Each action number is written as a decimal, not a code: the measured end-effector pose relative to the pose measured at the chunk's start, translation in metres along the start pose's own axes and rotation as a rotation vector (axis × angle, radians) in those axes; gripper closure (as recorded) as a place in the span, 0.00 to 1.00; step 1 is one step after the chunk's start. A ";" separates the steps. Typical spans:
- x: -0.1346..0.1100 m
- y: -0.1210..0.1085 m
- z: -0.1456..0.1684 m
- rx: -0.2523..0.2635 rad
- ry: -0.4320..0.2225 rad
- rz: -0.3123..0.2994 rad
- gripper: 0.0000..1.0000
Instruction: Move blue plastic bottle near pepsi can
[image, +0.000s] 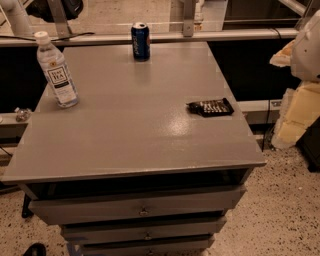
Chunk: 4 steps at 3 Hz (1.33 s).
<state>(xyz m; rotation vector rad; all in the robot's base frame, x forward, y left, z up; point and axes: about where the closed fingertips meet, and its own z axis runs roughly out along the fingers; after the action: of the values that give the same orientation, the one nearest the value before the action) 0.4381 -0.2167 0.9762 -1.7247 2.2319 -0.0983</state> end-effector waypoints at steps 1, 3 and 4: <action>0.000 0.000 0.000 0.000 0.000 0.000 0.00; -0.031 0.005 0.020 -0.010 -0.152 0.048 0.00; -0.065 0.007 0.049 -0.030 -0.335 0.090 0.00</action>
Offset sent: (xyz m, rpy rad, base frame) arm 0.0023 0.0171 -0.0131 0.0889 0.0024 -0.0121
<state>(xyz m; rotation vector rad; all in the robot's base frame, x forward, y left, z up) 0.4602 -0.1466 0.9418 -1.5220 2.0653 0.2285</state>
